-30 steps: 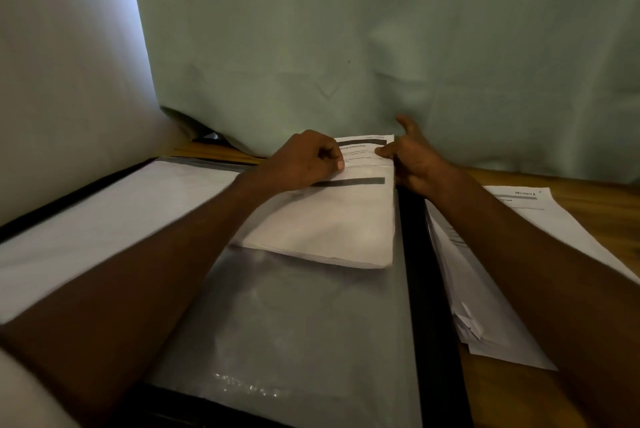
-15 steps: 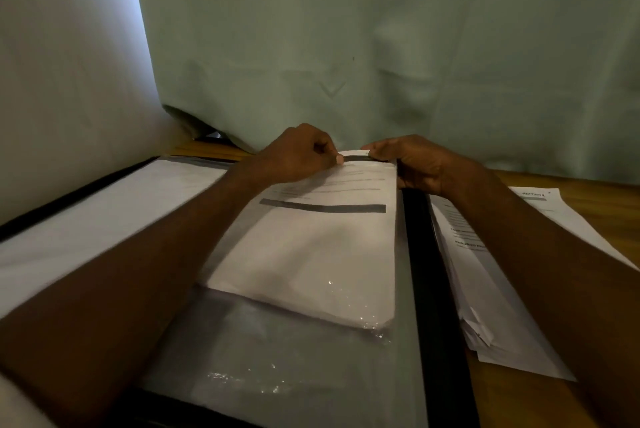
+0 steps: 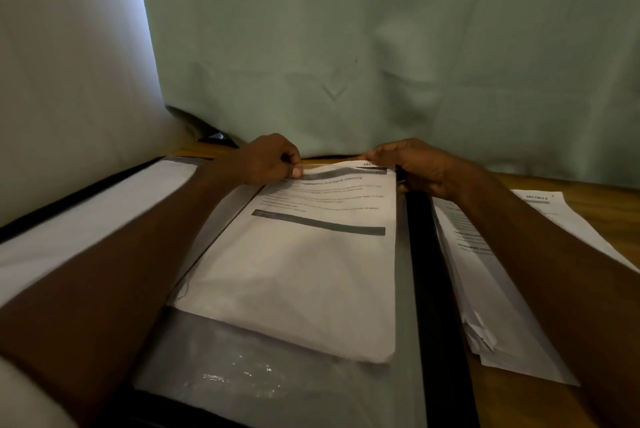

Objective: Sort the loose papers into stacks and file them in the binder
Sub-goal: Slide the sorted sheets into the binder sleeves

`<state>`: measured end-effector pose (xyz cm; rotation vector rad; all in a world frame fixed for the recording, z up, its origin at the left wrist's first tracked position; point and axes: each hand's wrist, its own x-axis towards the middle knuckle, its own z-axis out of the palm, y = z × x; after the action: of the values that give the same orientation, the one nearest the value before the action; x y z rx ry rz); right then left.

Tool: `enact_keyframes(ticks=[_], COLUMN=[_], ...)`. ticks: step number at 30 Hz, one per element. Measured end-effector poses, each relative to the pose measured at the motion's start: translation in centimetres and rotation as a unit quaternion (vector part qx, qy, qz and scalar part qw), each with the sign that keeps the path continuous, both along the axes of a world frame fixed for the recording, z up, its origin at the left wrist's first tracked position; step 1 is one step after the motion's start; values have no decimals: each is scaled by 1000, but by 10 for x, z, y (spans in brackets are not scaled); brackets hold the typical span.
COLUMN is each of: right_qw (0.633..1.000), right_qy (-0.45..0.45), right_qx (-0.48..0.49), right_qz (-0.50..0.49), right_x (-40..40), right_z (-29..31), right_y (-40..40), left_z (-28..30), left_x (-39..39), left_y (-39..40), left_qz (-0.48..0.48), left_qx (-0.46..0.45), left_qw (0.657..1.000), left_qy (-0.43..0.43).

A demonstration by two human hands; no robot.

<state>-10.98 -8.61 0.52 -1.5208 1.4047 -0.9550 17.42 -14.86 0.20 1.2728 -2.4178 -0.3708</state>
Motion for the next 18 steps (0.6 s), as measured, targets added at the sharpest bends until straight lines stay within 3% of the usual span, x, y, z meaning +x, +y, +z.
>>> enact_keyframes(ticks=[6, 12, 18], right_qw=[992, 984, 974], right_qy=[105, 131, 198], right_qx=[-63, 7, 18], right_qz=[43, 124, 110], right_x=[10, 5, 8], right_z=[1, 11, 13], right_y=[7, 11, 9], left_z=[-3, 3, -1], left_x=[0, 1, 0], left_y=[0, 0, 2], left_qz=[-4, 5, 5], left_qx=[-7, -16, -8], left_qw=[1000, 1000, 1000], left_qy=[9, 26, 4])
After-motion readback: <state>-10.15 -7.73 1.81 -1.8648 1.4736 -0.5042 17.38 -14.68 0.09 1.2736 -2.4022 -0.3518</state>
